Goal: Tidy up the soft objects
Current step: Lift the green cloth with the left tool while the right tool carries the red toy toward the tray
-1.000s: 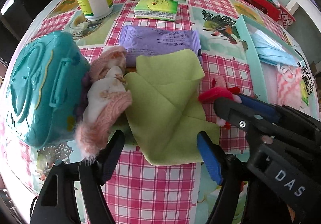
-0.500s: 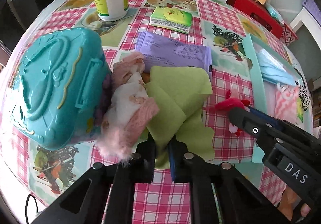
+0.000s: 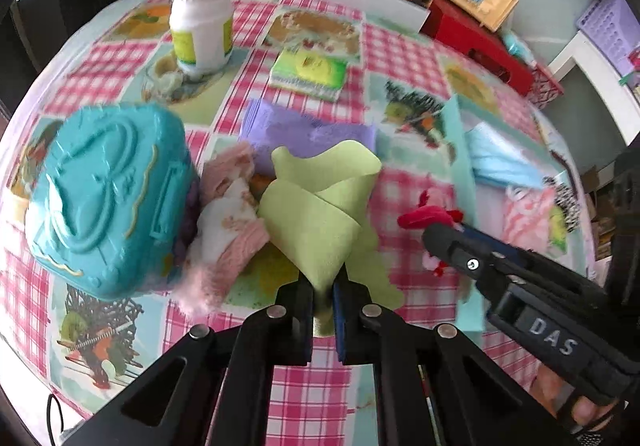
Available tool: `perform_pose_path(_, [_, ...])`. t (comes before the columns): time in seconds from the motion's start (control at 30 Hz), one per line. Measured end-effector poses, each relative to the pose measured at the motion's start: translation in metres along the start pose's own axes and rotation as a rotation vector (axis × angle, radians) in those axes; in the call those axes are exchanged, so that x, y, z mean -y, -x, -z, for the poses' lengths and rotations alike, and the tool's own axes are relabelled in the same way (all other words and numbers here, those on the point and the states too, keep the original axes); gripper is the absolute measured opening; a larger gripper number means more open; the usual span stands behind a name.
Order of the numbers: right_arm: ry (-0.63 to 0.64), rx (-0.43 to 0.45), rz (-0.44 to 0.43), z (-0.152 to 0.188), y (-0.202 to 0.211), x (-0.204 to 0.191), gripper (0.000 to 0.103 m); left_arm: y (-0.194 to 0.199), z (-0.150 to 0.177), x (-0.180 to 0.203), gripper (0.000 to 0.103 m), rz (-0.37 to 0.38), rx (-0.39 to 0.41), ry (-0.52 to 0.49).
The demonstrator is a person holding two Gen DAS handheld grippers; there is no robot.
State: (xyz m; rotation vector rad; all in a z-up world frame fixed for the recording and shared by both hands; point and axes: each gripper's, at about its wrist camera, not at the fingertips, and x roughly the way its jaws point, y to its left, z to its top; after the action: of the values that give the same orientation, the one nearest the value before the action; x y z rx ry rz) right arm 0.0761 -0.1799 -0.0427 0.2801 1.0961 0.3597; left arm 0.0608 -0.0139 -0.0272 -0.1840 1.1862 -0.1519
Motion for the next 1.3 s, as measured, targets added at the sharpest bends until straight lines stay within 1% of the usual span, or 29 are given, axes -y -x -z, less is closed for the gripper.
perform_pose_path(0.2, [-0.016, 0.078, -0.001, -0.003, 0.021, 0.0, 0.032, 0.023, -0.005, 0.005, 0.008, 0.056, 0.097, -0.015])
perform_pose_path(0.4, [-0.042, 0.166, 0.005, -0.005, 0.045, 0.003, 0.032, 0.041, -0.01, 0.01, 0.008, 0.095, 0.183, -0.032])
perform_pose_path(0.6, [-0.075, 0.262, 0.049, -0.006, 0.075, 0.011, 0.032, 0.053, -0.015, 0.022, 0.007, 0.119, 0.242, -0.071])
perform_pose_path(0.7, [-0.103, 0.317, 0.084, -0.005, 0.094, 0.021, 0.032, 0.06, -0.017, 0.031, 0.007, 0.13, 0.261, -0.093])
perform_pose_path(0.87, [-0.162, 0.377, 0.15, -0.002, 0.121, 0.042, 0.032, 0.069, -0.019, 0.049, 0.007, 0.137, 0.278, -0.137])
perform_pose_path(1.1, [-0.247, 0.446, 0.298, 0.008, 0.156, 0.077, 0.032, 0.071, -0.022, 0.082, 0.007, 0.153, 0.272, -0.21])
perform_pose_path(1.3, [-0.34, 0.487, 0.377, 0.02, 0.182, 0.112, 0.032, 0.06, -0.024, 0.115, 0.007, 0.16, 0.253, -0.285])
